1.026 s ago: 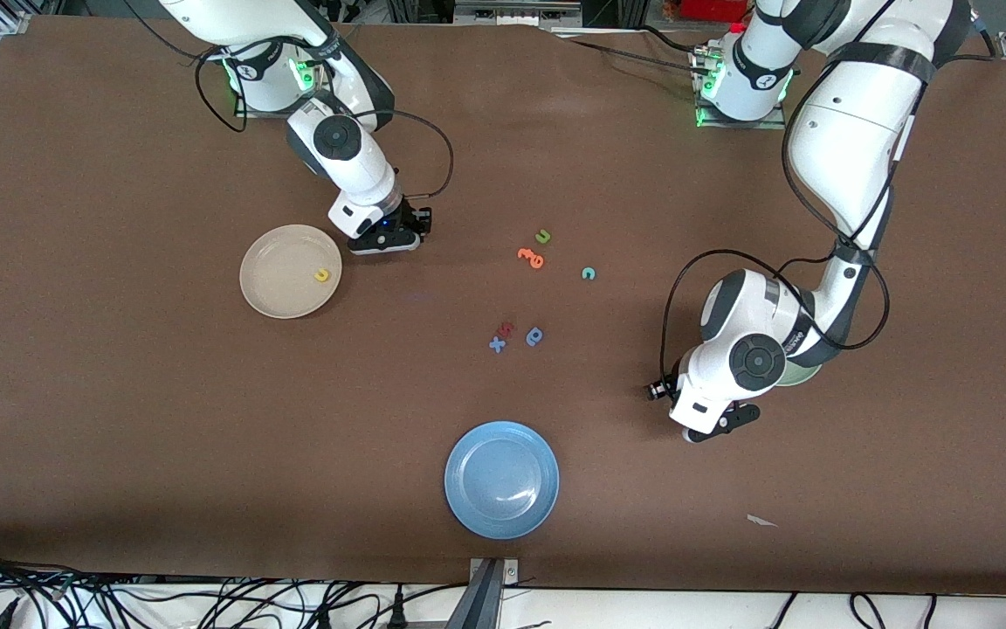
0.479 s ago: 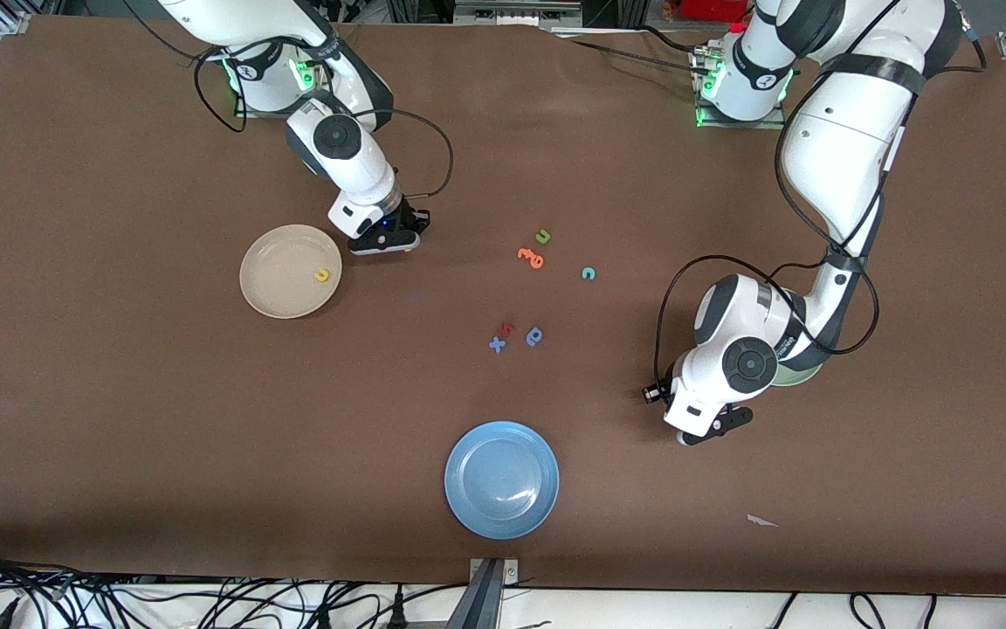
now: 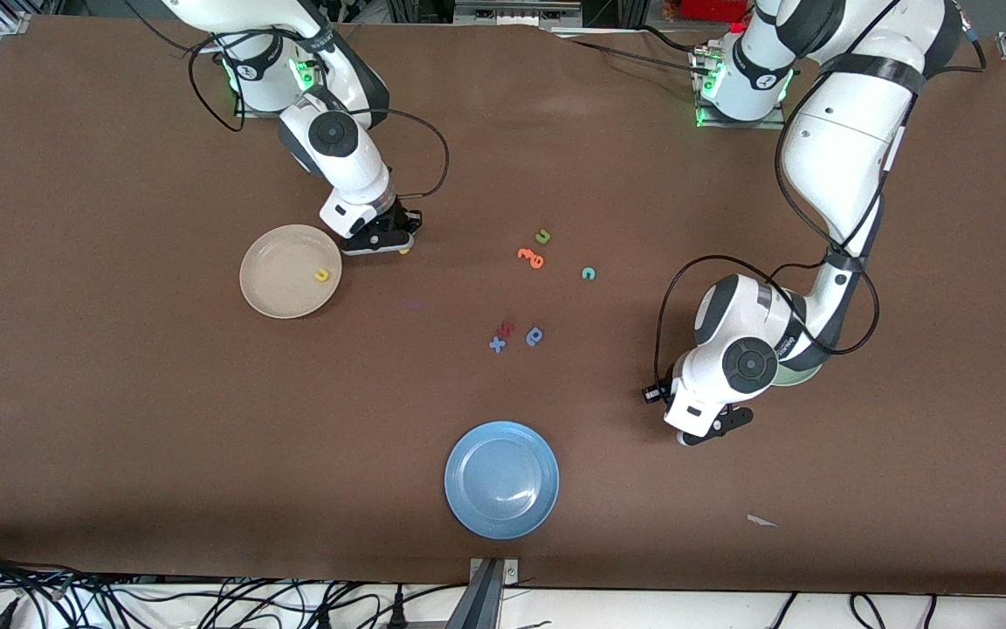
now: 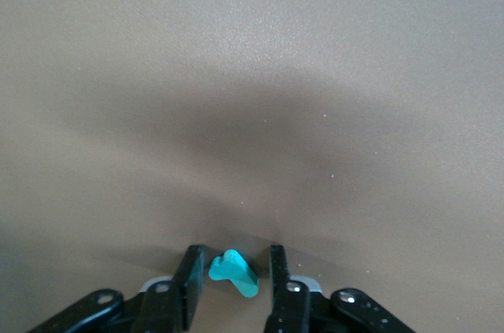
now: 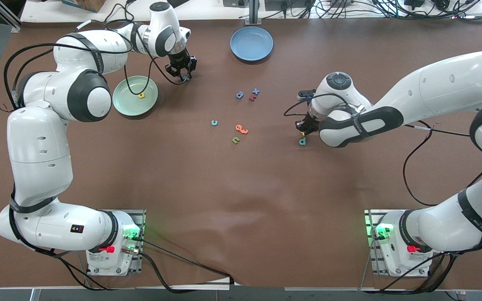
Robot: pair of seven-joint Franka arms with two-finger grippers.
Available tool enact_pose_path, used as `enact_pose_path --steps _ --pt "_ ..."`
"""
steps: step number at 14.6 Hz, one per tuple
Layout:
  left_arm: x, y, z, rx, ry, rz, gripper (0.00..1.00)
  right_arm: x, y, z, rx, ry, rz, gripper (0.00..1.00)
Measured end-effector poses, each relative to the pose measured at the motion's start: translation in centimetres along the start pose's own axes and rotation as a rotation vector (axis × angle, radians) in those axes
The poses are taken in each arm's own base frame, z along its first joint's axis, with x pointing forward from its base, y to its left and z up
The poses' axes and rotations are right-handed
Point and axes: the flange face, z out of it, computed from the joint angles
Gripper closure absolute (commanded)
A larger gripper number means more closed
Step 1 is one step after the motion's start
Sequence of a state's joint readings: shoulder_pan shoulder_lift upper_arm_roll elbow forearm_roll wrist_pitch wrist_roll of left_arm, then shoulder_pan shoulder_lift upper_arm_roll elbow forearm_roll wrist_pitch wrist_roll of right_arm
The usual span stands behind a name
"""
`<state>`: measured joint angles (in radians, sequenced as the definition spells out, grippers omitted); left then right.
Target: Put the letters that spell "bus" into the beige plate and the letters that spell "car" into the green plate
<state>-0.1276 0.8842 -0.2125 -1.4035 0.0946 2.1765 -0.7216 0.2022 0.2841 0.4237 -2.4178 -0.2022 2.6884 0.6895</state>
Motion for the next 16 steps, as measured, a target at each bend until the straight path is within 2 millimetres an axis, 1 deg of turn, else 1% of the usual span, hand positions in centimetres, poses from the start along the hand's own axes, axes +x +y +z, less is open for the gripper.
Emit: enact_pose_path --steps 1,2,3,4,6,10,13,14,15,16 --pt "0.0 0.0 0.0 0.000 0.000 0.000 0.70 0.1 0.1 -1.0 -0.014 0.007 -0.001 1.00" --pt "0.0 0.0 0.0 -0.001 0.002 0.000 0.70 0.2 0.2 -1.7 -0.023 0.014 -0.002 0.76" --pt "0.0 0.0 0.0 -0.002 0.002 0.000 0.71 0.2 0.2 -2.0 -0.025 0.017 -0.002 0.19" --pt "0.0 0.0 0.0 -0.002 0.002 0.000 0.72 0.1 0.2 -1.9 -0.025 0.016 -0.002 0.00" --pt "0.0 0.0 0.0 -0.002 0.003 0.000 0.73 0.1 0.1 -1.2 -0.008 0.018 -0.002 0.00" --pt "0.0 0.0 0.0 -0.003 0.003 0.001 0.77 -0.1 -0.3 1.0 0.037 0.014 0.001 0.00" --pt "0.0 0.0 0.0 -0.003 0.004 0.001 0.81 -0.2 -0.3 2.0 0.051 0.009 0.003 0.02" --pt "0.0 0.0 0.0 -0.003 0.004 0.001 0.82 -0.2 -0.4 2.2 0.055 0.010 -0.001 0.11" --pt "0.0 0.0 0.0 -0.003 0.004 0.001 0.84 -0.2 -0.4 2.4 0.055 0.013 -0.009 0.18" --pt "0.0 0.0 0.0 -0.003 0.004 0.001 0.90 -0.2 -0.2 2.6 0.051 0.016 -0.019 0.23"
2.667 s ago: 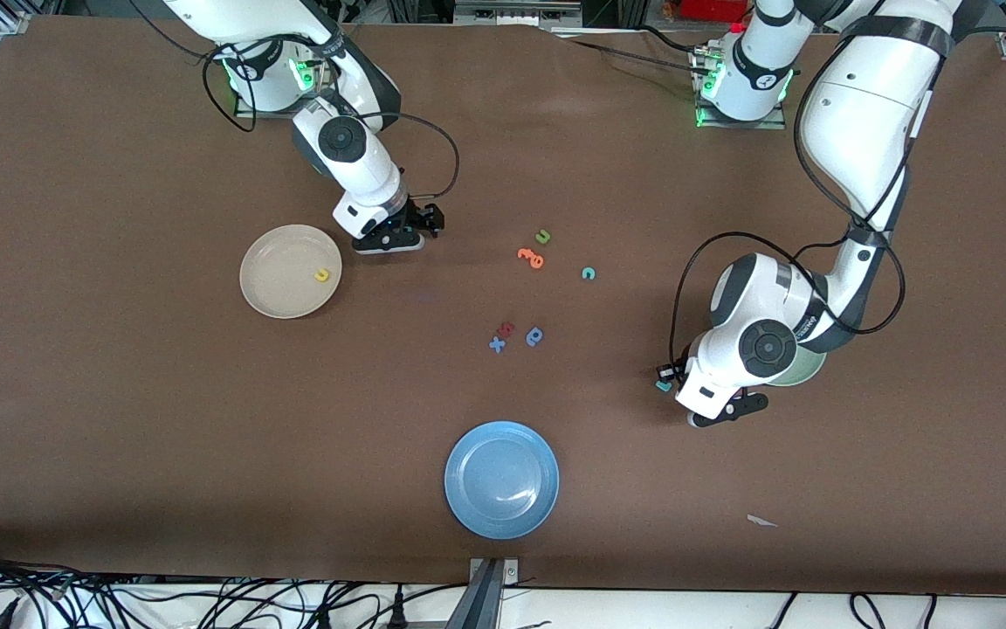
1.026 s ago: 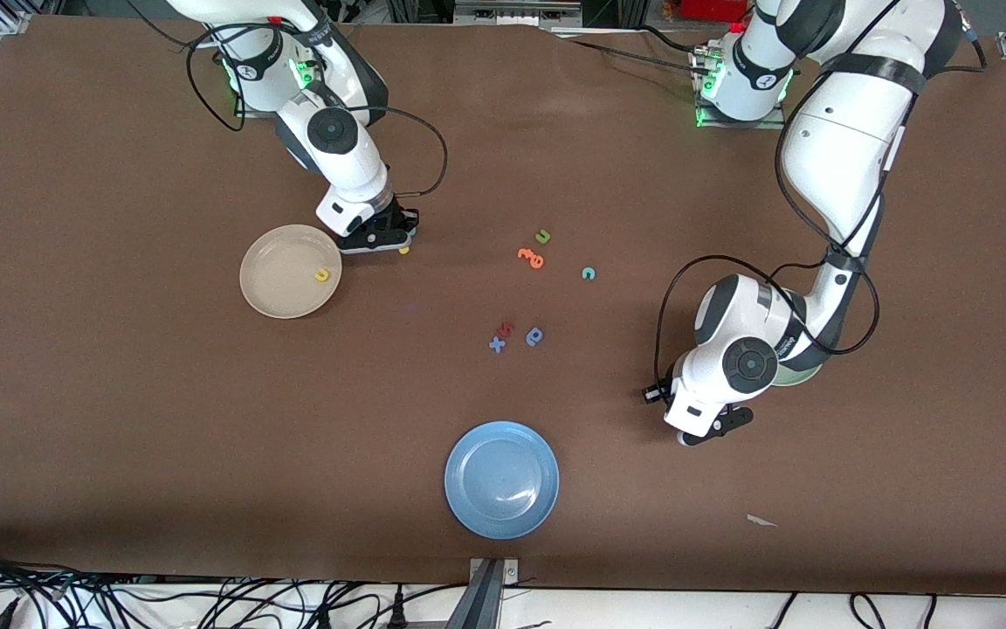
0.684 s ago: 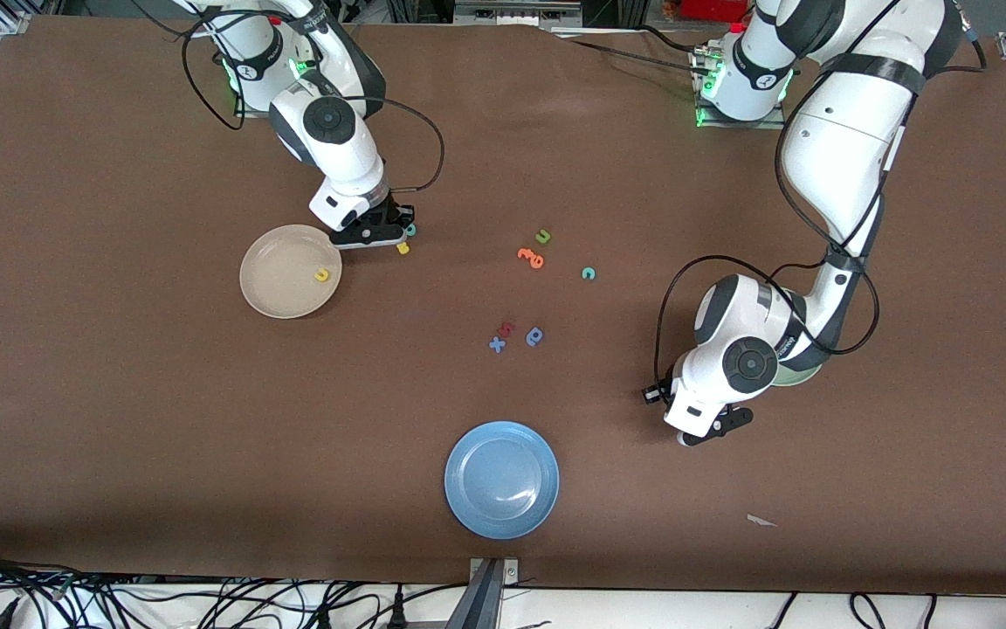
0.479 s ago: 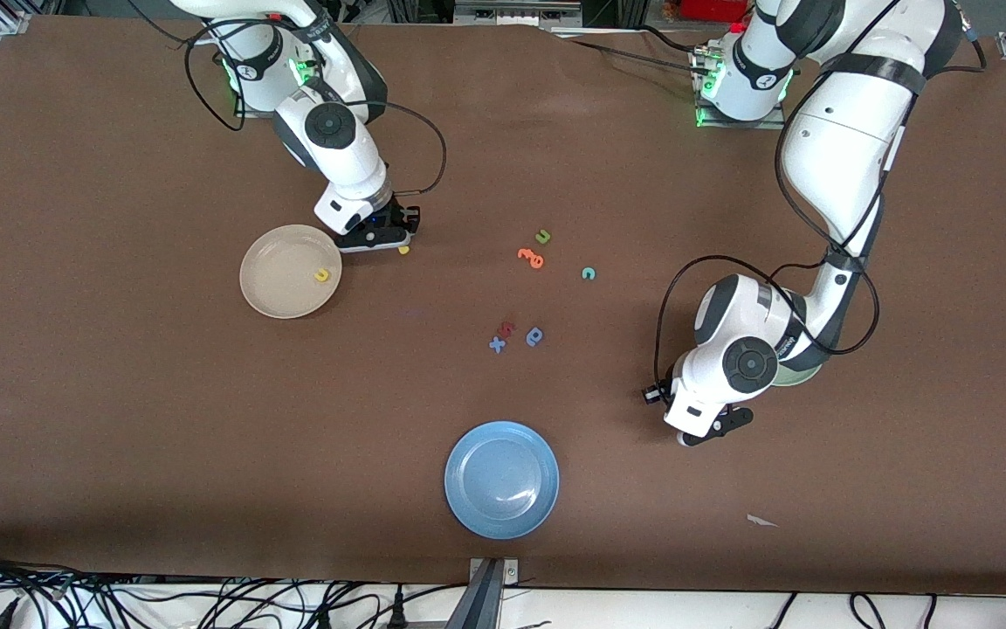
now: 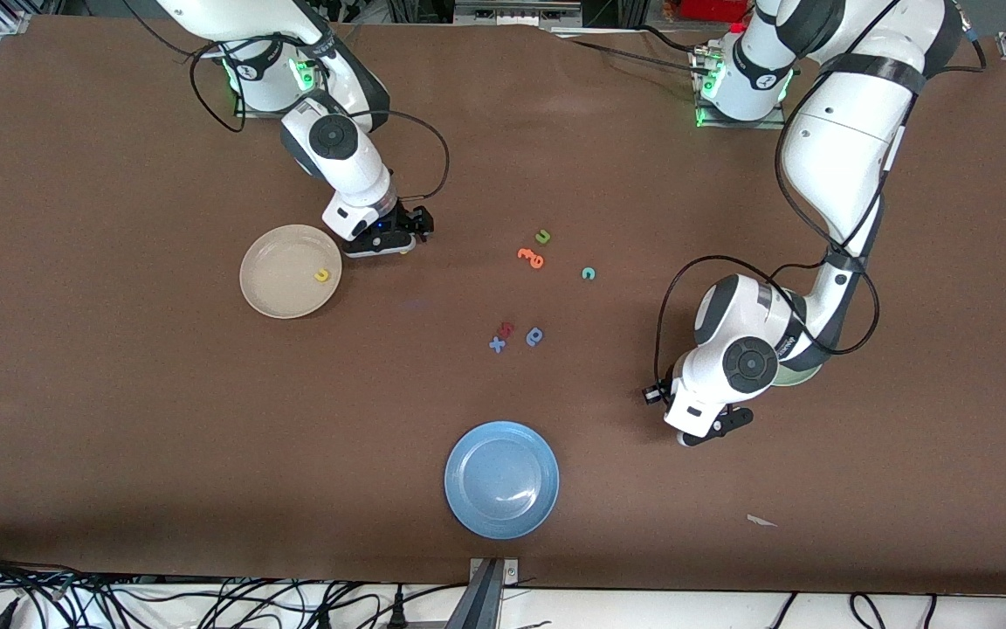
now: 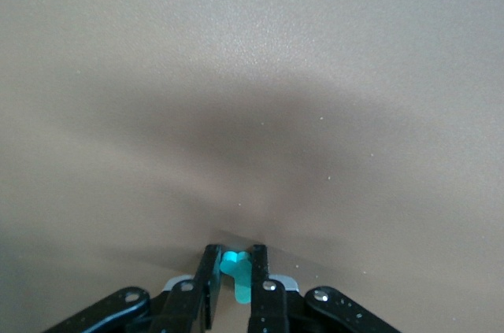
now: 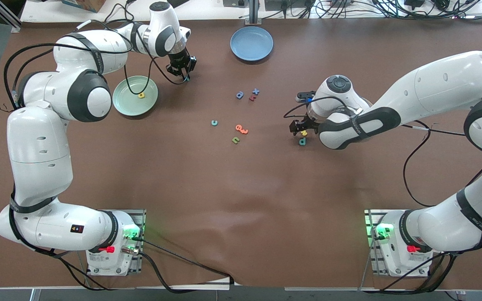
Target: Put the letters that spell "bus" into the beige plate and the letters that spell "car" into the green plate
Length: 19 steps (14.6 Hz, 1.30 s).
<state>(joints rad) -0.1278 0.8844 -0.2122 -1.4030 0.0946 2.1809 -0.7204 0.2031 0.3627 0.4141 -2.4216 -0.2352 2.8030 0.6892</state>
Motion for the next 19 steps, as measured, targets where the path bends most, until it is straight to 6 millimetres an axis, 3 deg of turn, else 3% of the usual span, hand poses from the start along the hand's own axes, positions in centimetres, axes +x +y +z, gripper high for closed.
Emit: enact_pose_path --steps 3,6,8,11,14,17,19 --pt "0.0 0.0 0.0 0.000 0.000 0.000 0.97 0.1 0.4 0.4 -0.008 -0.001 -0.011 0.56" --pt "0.0 0.0 0.0 0.001 0.001 0.001 1.00 0.1 0.6 0.6 -0.013 0.002 -0.021 0.76" --pt "0.0 0.0 -0.1 0.002 -0.001 0.009 1.00 0.2 0.7 0.5 -0.013 0.006 -0.022 1.00" --pt "0.5 -1.6 -0.7 0.052 -0.055 0.064 1.00 0.2 0.6 0.4 -0.012 0.008 -0.023 1.00" --pt "1.6 -5.2 -3.5 0.102 -0.130 0.136 1.00 0.7 0.7 -0.2 -0.017 0.022 -0.029 1.00" --pt "2.5 -8.6 -6.9 0.119 -0.169 0.205 1.00 2.0 2.1 -3.5 -0.095 0.020 -0.083 1.00" --pt "2.9 -11.1 -8.1 0.130 -0.175 0.250 1.00 3.2 4.6 -5.7 -0.132 0.025 -0.124 1.00"
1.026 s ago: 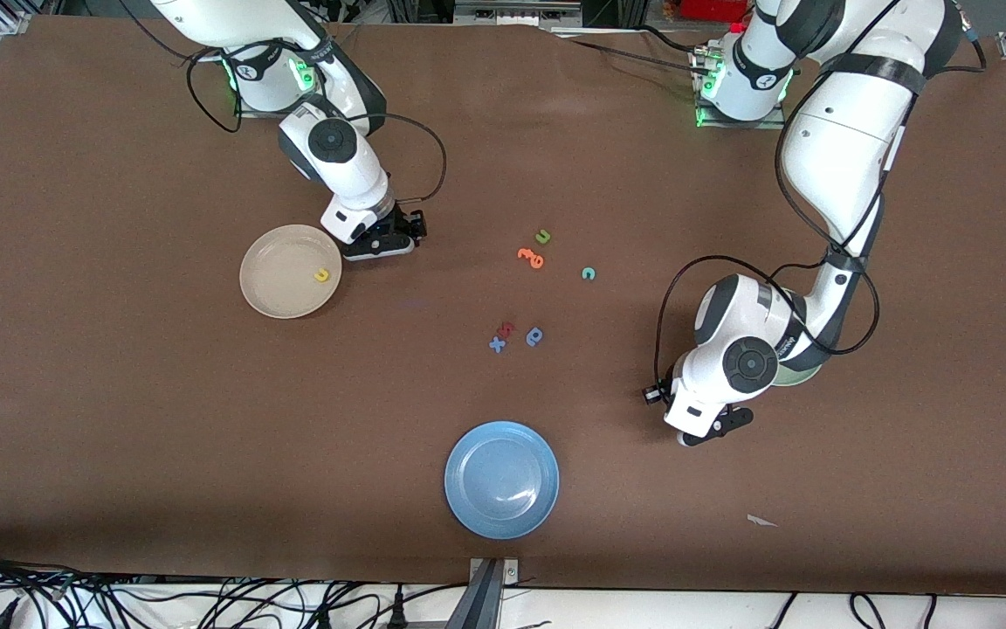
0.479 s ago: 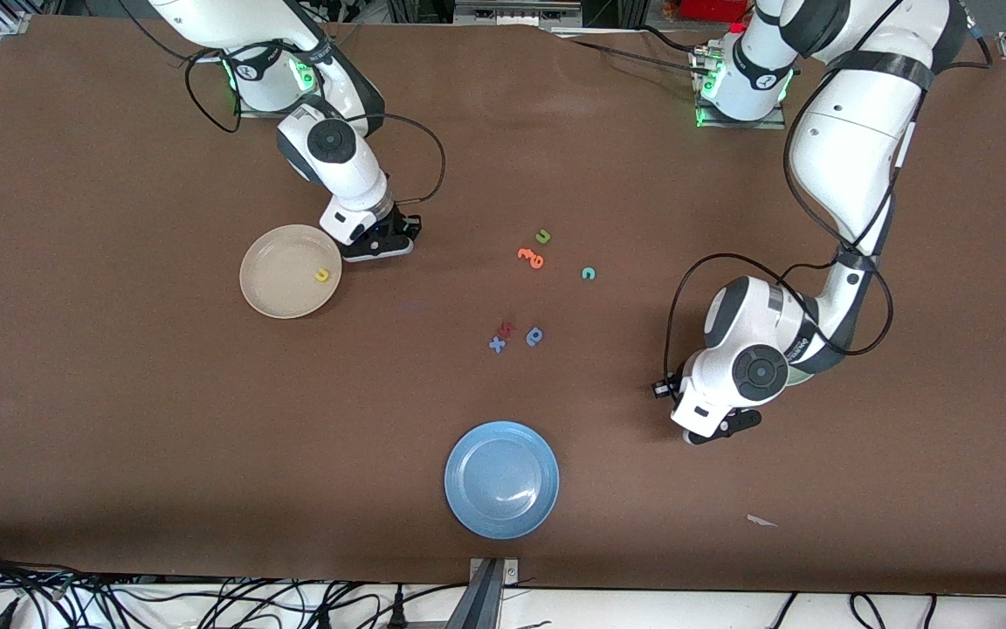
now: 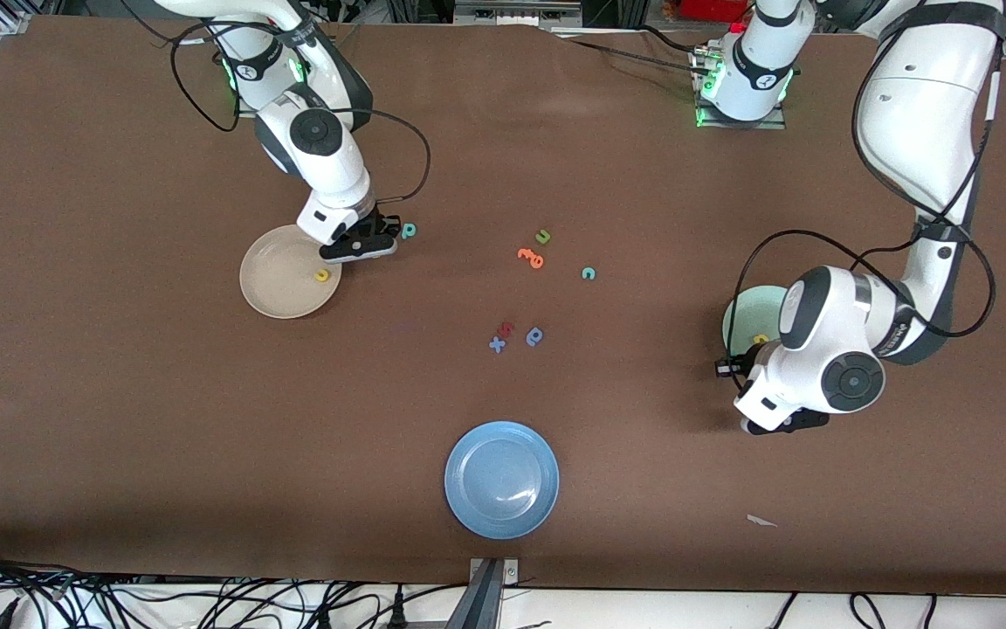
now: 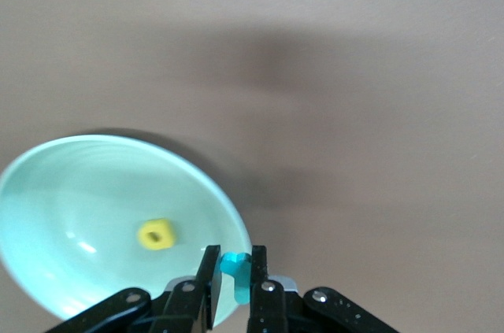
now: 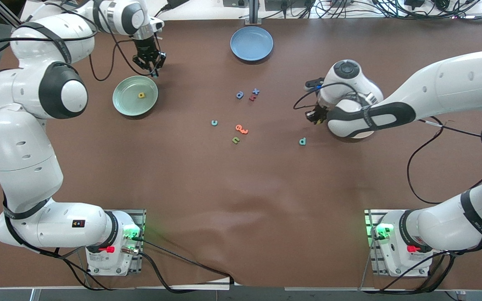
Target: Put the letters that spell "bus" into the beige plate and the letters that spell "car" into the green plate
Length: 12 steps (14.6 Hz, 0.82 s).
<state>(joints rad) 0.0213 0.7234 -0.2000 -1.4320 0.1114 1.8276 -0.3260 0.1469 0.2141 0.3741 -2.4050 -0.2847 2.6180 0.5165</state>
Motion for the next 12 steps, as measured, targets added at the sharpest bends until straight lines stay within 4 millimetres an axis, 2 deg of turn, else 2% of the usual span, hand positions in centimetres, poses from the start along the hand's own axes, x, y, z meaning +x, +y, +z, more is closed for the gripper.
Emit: enact_pose_path --steps 2,4,5,6,7,8,9,11,12 --pt "-0.8 -2.2 0.0 0.028 0.000 0.030 1.00 0.7 2.7 -0.5 -0.014 -0.001 -0.028 1.00" --pt "-1.7 -3.6 0.7 0.027 0.040 0.038 1.00 1.0 5.7 0.0 -0.018 -0.015 -0.061 1.00" --pt "-2.4 -4.1 1.3 0.022 0.072 0.040 1.00 1.1 7.5 0.4 -0.019 -0.025 -0.075 0.78" --pt "-3.2 -4.4 1.9 0.014 0.110 0.042 1.00 1.2 9.0 0.7 -0.018 -0.033 -0.080 0.01" --pt "-4.2 -4.7 2.7 0.003 0.153 0.045 0.79 1.2 9.7 1.0 -0.018 -0.038 -0.077 0.00" --pt "-5.2 -5.1 3.5 -0.006 0.191 0.045 0.34 1.2 9.9 1.1 -0.016 -0.041 -0.073 0.00" --pt "-6.3 -5.5 4.4 -0.011 0.209 0.044 0.00 1.1 9.7 1.2 -0.015 -0.042 -0.061 0.00" --pt "-7.5 -5.9 4.9 -0.010 0.213 0.045 0.00 1.0 8.2 1.1 -0.010 -0.041 -0.006 0.00" --pt "-7.7 -5.9 4.5 -0.008 0.215 0.047 0.00 0.7 6.7 0.9 -0.004 -0.038 0.023 0.00"
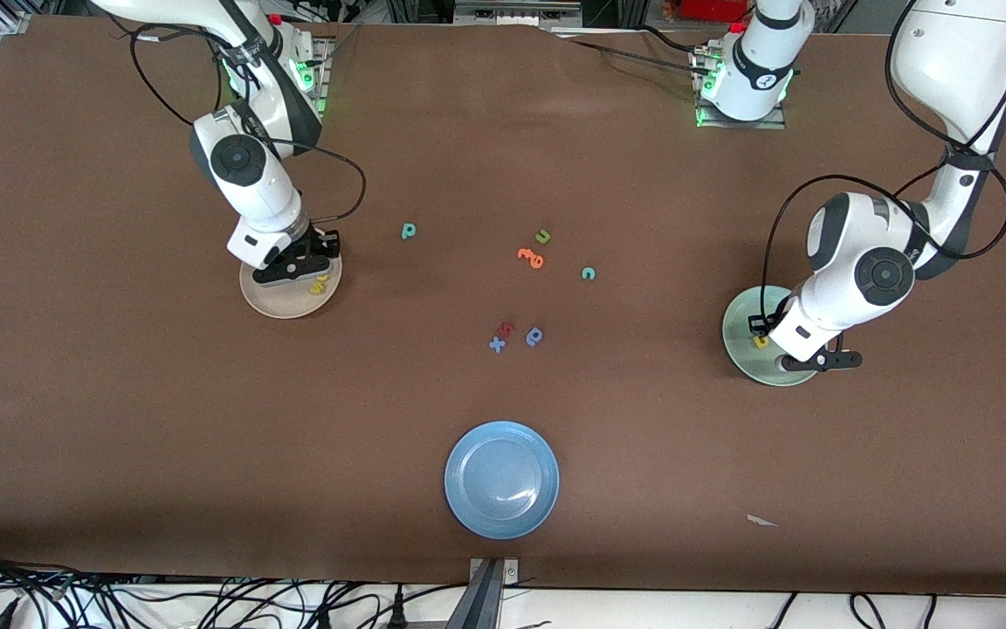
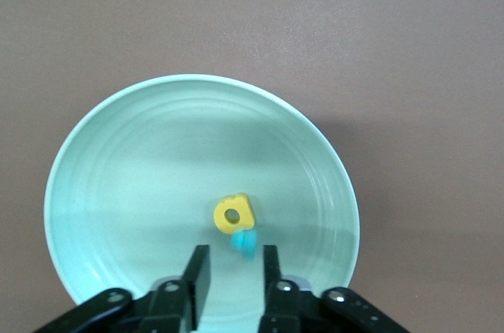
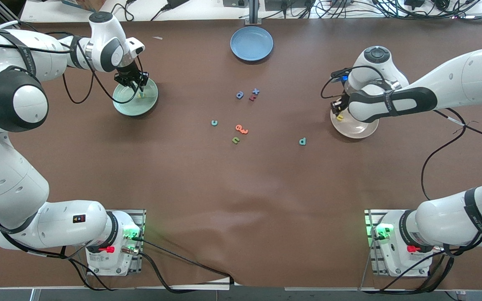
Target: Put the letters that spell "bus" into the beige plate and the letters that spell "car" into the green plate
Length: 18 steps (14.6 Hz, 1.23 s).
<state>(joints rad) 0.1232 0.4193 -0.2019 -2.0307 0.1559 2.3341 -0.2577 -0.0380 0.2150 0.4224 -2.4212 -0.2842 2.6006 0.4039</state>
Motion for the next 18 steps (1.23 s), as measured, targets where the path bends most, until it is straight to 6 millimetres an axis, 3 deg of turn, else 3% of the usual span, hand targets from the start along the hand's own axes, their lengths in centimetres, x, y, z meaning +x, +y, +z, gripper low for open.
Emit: enact_pose_path --steps 2,4,8,12,15,17,18 --pt "-0.1 0.6 -1.3 0.013 -0.030 0.010 0.00 -0.8 -3.7 -0.4 0.009 0.006 0.038 0.00" --pt "-0.2 2.6 -3.1 0.026 -0.066 0.026 0.00 -1.9 -7.5 -0.7 0.015 0.013 0.065 0.00" --pt "-3.2 12.8 -4.8 0.002 -0.070 -0.015 0.00 -3.6 -12.3 -0.3 0.061 0.037 0.110 0.00" --pt "-7.9 21.6 -4.3 -0.038 -0.061 -0.041 0.00 -4.8 -13.8 1.9 0.112 0.028 0.123 0.01" --pt "-11.3 25.4 -1.8 -0.060 -0.050 -0.037 0.00 -5.6 -14.3 3.5 0.153 0.026 0.128 0.03" --pt "-12.8 27.4 -0.7 -0.072 -0.047 -0.033 0.02 -6.4 -14.3 4.5 0.167 0.019 0.130 0.18" --pt "-13.0 27.9 -0.3 -0.080 -0.043 -0.027 0.02 -6.8 -14.2 4.7 0.169 0.017 0.130 0.19"
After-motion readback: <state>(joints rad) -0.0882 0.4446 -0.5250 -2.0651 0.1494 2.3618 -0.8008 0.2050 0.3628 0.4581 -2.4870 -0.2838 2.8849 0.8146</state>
